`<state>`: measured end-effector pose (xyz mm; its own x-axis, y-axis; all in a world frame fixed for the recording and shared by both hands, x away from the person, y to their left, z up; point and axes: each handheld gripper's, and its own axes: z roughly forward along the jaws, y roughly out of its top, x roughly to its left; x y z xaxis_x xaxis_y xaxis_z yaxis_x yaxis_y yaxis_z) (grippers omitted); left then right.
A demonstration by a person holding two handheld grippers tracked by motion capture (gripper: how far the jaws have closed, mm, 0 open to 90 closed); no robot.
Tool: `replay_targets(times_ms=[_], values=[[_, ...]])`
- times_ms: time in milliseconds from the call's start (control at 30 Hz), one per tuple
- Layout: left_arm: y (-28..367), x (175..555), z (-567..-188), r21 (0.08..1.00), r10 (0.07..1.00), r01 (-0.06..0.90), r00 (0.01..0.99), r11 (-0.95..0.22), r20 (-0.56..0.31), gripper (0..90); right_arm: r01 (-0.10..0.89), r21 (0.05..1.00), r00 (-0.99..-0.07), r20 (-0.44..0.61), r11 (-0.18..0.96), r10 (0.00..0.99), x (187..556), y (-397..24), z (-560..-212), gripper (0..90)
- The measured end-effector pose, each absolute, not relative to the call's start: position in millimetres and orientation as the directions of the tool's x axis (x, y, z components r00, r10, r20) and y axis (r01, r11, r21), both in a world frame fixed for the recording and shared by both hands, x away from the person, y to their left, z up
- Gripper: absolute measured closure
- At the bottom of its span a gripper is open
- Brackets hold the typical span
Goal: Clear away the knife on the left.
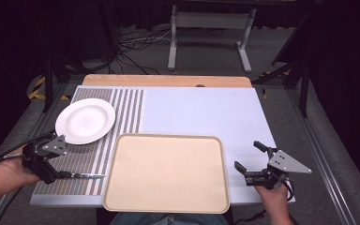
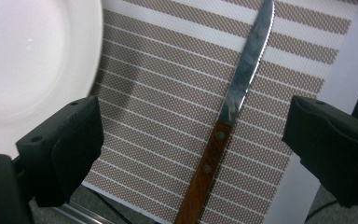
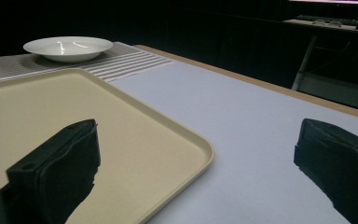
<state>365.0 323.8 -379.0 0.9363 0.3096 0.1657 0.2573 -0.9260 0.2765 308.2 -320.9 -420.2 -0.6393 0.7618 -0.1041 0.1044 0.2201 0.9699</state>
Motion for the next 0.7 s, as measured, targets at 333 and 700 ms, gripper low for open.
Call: replay_targets(times_ms=[333, 700], values=[[319.9, 367.3, -395.9, 0.188, 0.247, 0.221, 0.961, -0.957, 0.124, 7.1, 0.106, 0.969, -0.646, -0.102, 0.221, 0.757, 308.6, -319.9, -420.6, 0.7], [314.9, 369.4, -412.8, 0.066, 0.174, 0.166, 0.977, -0.984, 0.126, 24.1, 0.115, 0.968, -0.649, -0.095, 0.221, 0.754, 309.2, -320.0, -421.7, 0.6]])
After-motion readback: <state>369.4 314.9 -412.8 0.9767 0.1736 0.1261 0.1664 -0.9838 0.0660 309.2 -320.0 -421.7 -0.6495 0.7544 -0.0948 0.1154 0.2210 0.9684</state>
